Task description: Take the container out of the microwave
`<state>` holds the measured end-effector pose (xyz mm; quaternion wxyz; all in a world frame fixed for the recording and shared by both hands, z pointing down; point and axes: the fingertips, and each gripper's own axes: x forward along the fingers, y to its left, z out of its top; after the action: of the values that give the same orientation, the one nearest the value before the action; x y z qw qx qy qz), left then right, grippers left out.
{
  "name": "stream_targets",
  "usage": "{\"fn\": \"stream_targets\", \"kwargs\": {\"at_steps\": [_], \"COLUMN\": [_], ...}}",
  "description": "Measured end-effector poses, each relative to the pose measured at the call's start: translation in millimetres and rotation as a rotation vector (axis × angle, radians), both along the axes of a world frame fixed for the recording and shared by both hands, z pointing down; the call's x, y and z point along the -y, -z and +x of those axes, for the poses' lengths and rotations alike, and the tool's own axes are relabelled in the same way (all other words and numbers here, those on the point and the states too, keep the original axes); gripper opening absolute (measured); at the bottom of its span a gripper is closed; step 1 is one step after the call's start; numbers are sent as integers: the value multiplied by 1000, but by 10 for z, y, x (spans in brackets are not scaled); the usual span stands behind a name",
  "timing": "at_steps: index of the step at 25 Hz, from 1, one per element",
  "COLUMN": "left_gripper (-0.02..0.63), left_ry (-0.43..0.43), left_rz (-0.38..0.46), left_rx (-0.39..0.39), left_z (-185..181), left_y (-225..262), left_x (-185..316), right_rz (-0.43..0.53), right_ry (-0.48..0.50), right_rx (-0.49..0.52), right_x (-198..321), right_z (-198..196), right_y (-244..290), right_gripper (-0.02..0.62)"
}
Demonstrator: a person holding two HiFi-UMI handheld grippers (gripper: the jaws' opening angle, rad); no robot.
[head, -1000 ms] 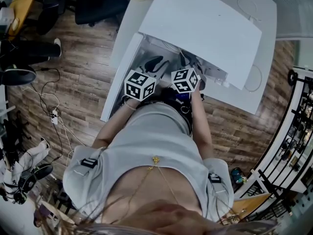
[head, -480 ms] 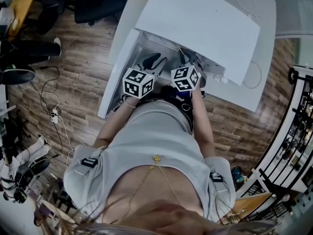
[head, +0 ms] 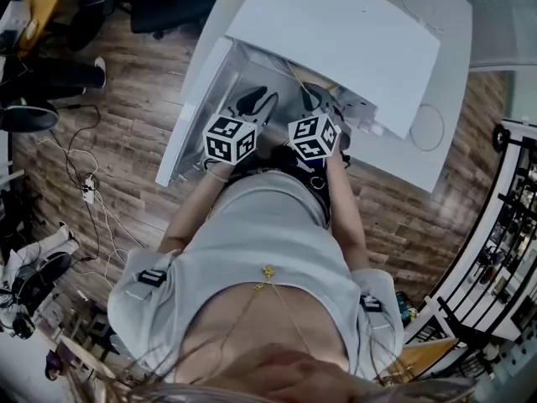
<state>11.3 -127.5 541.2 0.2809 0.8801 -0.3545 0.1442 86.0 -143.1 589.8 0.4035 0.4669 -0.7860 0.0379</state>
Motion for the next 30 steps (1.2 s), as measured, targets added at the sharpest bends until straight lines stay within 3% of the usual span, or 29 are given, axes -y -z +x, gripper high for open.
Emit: {"fn": "stream_targets", "kwargs": {"at_steps": [17, 30], "left_gripper": [127, 127], "left_ry": [162, 104], "left_rz": [32, 36], "left_rx": [-19, -36], "left_z": [-166, -313], "left_y": [74, 169], "left_x": [-512, -722], "right_rz": [13, 4], "right_ry": [159, 118], "right_rx": [1, -6], "right_x": [-591, -818], "right_z": [-199, -393], "right_y": [96, 123], "right_gripper": [32, 32]}}
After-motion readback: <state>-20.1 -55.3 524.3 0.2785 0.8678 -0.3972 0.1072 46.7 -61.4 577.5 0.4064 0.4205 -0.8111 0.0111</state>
